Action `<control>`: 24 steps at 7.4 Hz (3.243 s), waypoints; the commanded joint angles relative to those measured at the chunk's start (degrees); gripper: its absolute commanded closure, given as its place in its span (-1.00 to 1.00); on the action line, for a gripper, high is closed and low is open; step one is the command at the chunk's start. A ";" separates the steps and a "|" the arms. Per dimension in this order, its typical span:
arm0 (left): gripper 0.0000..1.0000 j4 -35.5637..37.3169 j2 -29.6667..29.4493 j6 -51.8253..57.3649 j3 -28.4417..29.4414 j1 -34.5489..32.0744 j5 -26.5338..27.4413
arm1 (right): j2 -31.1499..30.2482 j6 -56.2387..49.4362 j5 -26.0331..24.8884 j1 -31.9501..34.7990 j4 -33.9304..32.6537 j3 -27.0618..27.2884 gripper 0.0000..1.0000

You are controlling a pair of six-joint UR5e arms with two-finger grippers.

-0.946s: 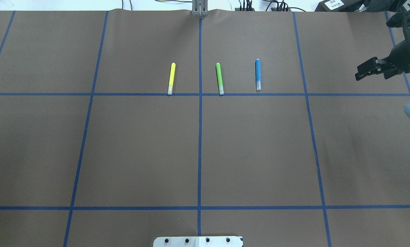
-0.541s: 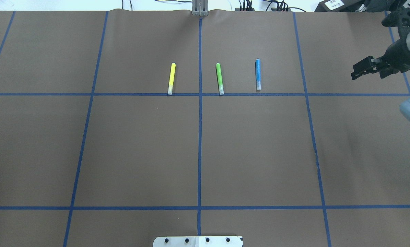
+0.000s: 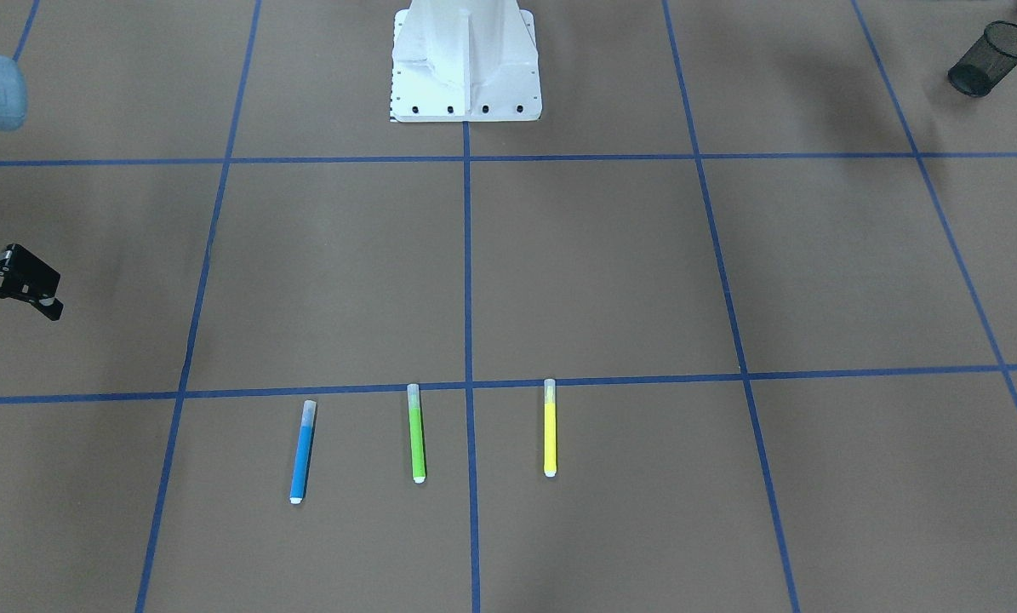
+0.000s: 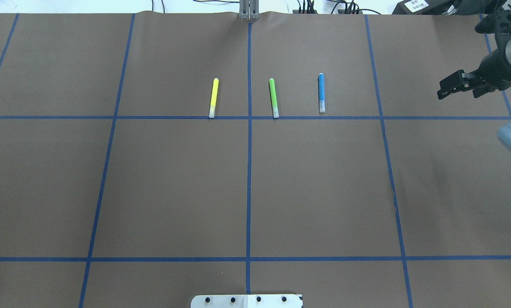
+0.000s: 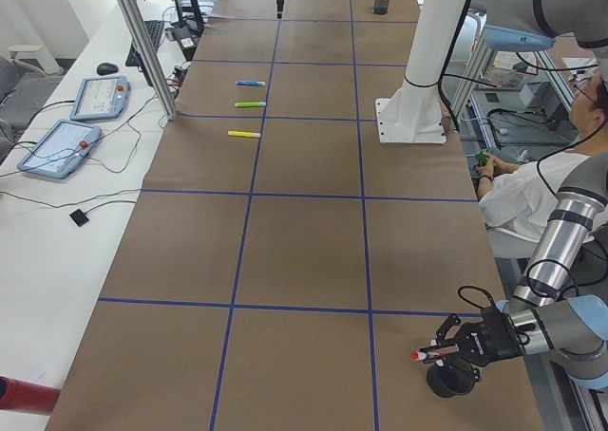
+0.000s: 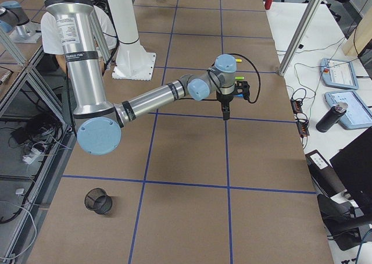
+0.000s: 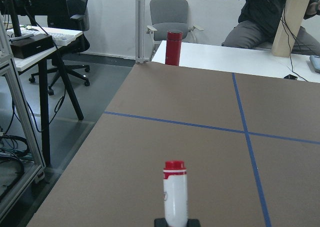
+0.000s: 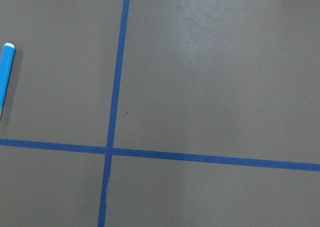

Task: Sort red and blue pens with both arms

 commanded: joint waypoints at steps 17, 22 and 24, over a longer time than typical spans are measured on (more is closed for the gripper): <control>-0.22 -0.57 0.04 10.28 10.24 -11.83 -3.19 | 0.04 0.00 0.00 -0.02 0.00 -0.10 -1.00; -0.92 0.12 -0.83 10.56 9.99 -12.63 -5.99 | 0.30 0.61 0.08 -0.02 -0.09 -0.28 -1.00; -0.92 11.65 -7.04 10.12 6.14 -12.36 -12.64 | 0.65 1.58 0.08 -0.10 -0.09 -0.19 -1.00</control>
